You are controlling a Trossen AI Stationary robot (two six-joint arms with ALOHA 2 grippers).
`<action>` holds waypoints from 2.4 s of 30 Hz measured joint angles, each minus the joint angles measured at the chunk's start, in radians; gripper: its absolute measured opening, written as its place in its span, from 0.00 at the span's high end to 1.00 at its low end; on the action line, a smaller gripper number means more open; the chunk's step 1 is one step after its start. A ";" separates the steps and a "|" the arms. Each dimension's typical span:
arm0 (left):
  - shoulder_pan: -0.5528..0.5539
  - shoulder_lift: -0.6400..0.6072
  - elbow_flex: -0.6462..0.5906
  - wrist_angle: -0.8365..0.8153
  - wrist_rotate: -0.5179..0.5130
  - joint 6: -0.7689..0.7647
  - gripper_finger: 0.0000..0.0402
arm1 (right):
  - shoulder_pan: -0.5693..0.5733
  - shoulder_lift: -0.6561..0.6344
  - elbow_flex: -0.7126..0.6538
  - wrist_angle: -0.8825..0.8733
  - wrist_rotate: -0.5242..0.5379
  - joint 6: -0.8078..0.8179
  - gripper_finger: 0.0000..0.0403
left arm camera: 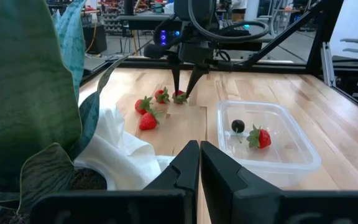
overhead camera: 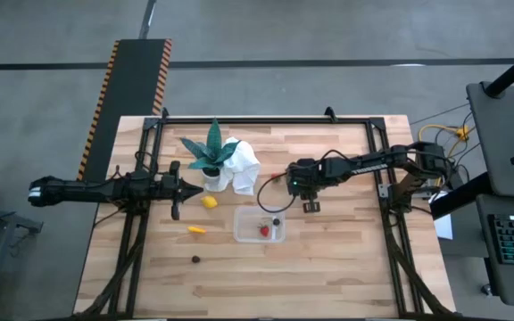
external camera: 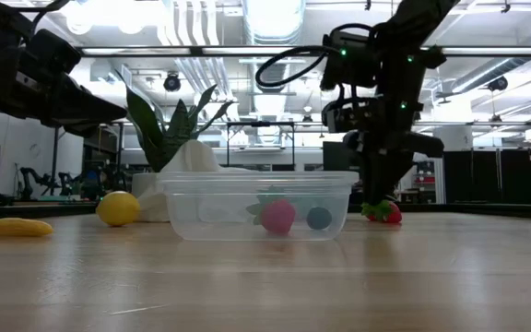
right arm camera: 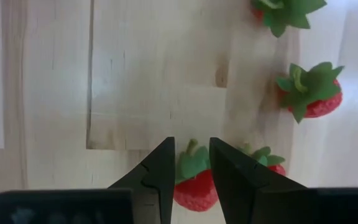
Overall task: Pick and placing Produce into tupperware
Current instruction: Put the strawberry into the bin
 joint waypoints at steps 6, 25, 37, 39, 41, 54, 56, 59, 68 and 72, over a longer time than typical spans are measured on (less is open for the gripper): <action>0.000 0.000 0.000 0.000 0.000 0.000 1.00 | -0.007 0.001 -0.027 0.022 0.000 0.001 0.77; 0.000 0.000 0.000 0.000 0.000 0.000 1.00 | -0.008 0.001 -0.028 0.018 0.000 0.028 0.97; 0.000 0.000 0.000 0.000 0.000 0.000 1.00 | -0.001 0.001 0.070 -0.061 -0.009 0.146 0.98; 0.000 0.000 0.000 0.000 0.000 0.000 1.00 | 0.003 0.001 0.103 -0.082 -0.020 0.160 0.98; 0.000 0.000 0.000 0.001 0.000 0.000 1.00 | 0.006 0.001 0.138 -0.096 -0.063 0.171 0.98; 0.000 0.000 0.000 0.003 0.000 0.000 1.00 | 0.093 0.001 0.298 -0.078 -0.196 0.207 0.98; 0.000 0.000 0.000 0.003 0.000 0.000 1.00 | 0.116 0.001 0.313 -0.072 -0.196 0.224 0.98; 0.000 0.000 0.000 0.004 0.000 0.000 1.00 | 0.153 0.001 0.327 -0.044 -0.196 0.227 0.98; 0.000 -0.001 0.000 0.006 0.000 0.000 1.00 | 0.223 0.002 0.297 0.105 -0.219 0.271 0.98; 0.000 -0.001 0.000 0.005 0.000 0.000 1.00 | 0.229 0.002 0.248 0.183 -0.218 0.283 0.98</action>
